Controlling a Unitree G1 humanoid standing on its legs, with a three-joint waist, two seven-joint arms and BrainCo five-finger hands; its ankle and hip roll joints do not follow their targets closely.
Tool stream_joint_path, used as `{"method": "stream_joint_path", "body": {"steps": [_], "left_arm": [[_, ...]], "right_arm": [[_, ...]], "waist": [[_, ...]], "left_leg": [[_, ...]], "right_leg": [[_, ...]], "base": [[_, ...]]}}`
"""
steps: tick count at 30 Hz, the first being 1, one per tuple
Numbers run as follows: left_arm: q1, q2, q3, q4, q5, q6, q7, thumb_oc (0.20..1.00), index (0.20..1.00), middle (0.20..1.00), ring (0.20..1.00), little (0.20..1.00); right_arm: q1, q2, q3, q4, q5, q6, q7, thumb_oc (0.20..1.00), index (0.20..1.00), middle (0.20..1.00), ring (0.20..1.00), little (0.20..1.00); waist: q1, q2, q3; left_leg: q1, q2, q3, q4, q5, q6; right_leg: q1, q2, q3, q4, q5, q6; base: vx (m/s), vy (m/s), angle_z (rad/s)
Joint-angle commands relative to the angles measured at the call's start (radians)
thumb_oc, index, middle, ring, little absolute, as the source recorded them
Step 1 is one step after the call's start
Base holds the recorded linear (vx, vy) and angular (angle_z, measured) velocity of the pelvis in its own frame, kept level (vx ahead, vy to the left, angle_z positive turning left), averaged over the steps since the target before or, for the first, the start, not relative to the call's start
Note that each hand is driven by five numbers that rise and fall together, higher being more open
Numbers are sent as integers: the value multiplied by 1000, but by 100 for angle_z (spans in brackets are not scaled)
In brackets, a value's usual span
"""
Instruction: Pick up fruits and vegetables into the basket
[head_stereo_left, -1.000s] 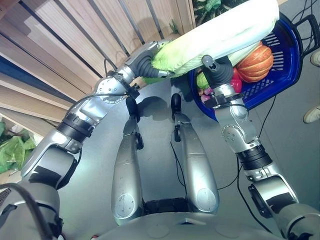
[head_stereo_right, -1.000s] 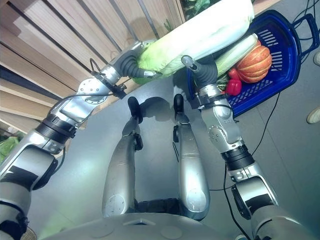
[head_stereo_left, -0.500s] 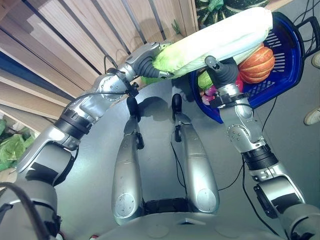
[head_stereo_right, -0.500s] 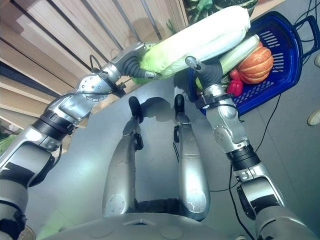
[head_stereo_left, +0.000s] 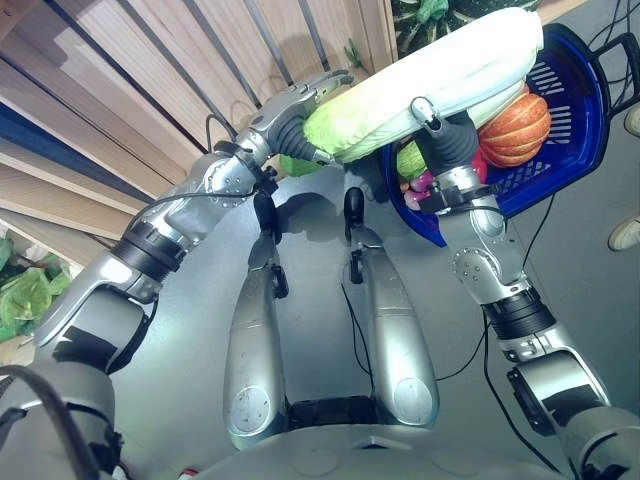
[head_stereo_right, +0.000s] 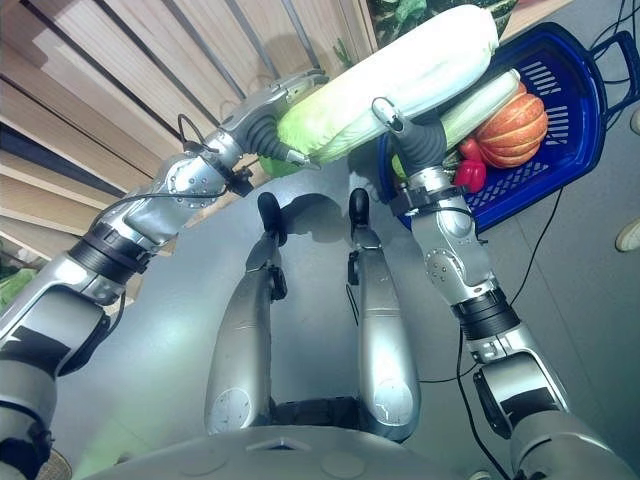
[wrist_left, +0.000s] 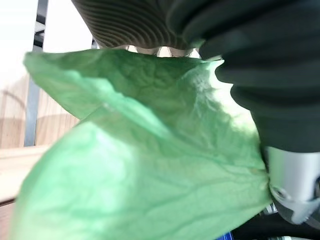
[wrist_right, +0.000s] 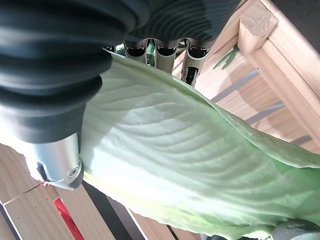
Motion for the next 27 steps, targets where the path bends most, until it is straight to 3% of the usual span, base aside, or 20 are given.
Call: {"method": "stream_joint_path", "body": {"steps": [1, 11, 18, 27], "left_arm": [[20, -9, 87, 7, 49, -24, 98, 1000, 1000, 1000, 1000, 1000], [71, -69, 220, 114, 14, -4, 352, 1000, 1000, 1000, 1000, 1000], [68, -61, 253, 233, -31, -11, 409, 1000, 1000, 1000, 1000, 1000], [31, -60, 253, 352, -33, -21, 502, 1000, 1000, 1000, 1000, 1000]], "right_arm": [[-1, 22, -17, -100, -14, -74, 19, 200, 200, 200, 200, 200], [7, 58, -72, -51, -100, -117, -83, 200, 200, 200, 200, 200], [6, 10, -182, 77, -62, -165, -180, 200, 200, 200, 200, 200], [2, -26, -230, 239, -20, -198, -255, 200, 200, 200, 200, 200]], "waist": [[-3, -13, -52], [5, -24, -52], [5, -33, -52], [2, -48, -52]], "left_leg": [[-42, -1, -36, 80, -96, -9], [-19, -9, -43, 83, -106, -11], [-4, -9, -39, 82, -106, -11], [-3, -10, -39, 79, -114, -10]], "right_leg": [[62, 2, -44, -80, 19, 48], [87, 7, -43, -77, 7, 46], [98, 5, -46, -77, 17, 51], [94, 8, -48, -86, 26, 52]], "base": [[0, 0, 0], [0, 0, 0], [0, 6, 1], [0, 0, 0]]}}
